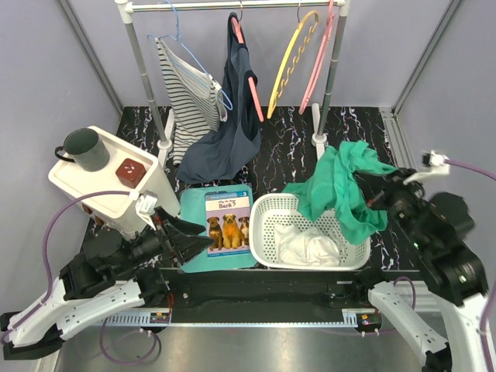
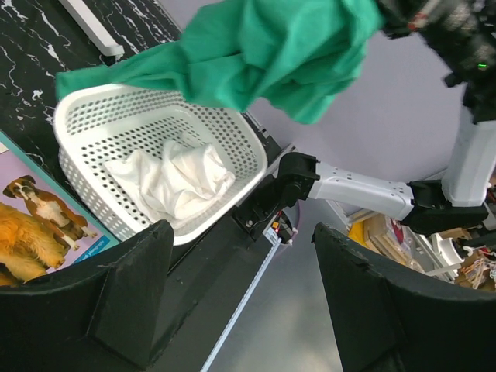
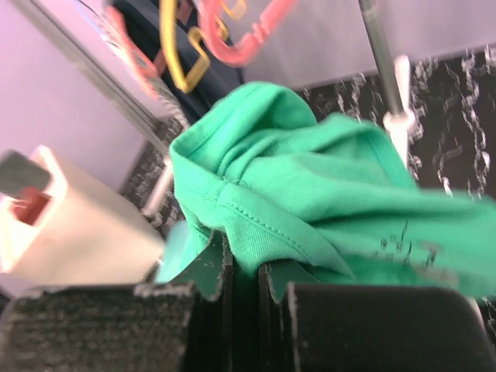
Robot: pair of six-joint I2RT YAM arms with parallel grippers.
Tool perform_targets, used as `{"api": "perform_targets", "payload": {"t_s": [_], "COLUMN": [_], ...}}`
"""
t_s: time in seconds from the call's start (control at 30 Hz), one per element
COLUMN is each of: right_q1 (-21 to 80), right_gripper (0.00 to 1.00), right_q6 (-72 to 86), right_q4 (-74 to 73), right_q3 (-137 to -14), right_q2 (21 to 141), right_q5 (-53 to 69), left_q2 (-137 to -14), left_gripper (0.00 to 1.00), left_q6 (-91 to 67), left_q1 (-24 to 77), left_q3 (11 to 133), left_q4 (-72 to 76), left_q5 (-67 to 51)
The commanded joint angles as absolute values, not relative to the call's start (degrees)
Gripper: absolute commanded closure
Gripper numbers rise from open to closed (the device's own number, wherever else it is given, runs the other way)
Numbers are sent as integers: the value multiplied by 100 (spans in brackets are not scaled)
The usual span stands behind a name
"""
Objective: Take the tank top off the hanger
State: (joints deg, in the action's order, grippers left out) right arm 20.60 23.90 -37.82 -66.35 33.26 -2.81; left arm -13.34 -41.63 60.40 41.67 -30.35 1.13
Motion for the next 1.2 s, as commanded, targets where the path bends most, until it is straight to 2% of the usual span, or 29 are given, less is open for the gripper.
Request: {"api": "perform_targets", "payload": {"t_s": [0.0, 0.4, 0.77, 0.87, 1.03, 1.17], "right_q1": [2074, 2074, 2074, 2074, 2074, 2074], "right_gripper": [100, 100, 100, 100, 100, 100], "right_q6": [2663, 2505, 2707, 2891, 3699, 4446], "right_q4": [-4069, -3657, -3313, -3314, -3296, -2744], "right_q3": [-7863, -9333, -9194, -8501, -6025, -4047], "right_q2": [3049, 4174, 4220, 3965, 3516, 3480], "right_q5": [139, 597, 932, 931, 984, 1406], "left_q2": [-1547, -1406, -1380, -1380, -1336, -1345], "left_gripper": [22, 22, 22, 22, 22, 22], "left_q6": [-3920, -3929, -3955, -3973, -4008, -4017], "left_q1": [6056, 6056, 6056, 6056, 6056, 6056], "left_q3": [4438, 4403, 4412, 4386, 4316, 4280], "left_q4": [-2848, -2874, -2900, -2909, -2909, -2892], "left_q5": [123, 158, 158, 158, 158, 176]}}
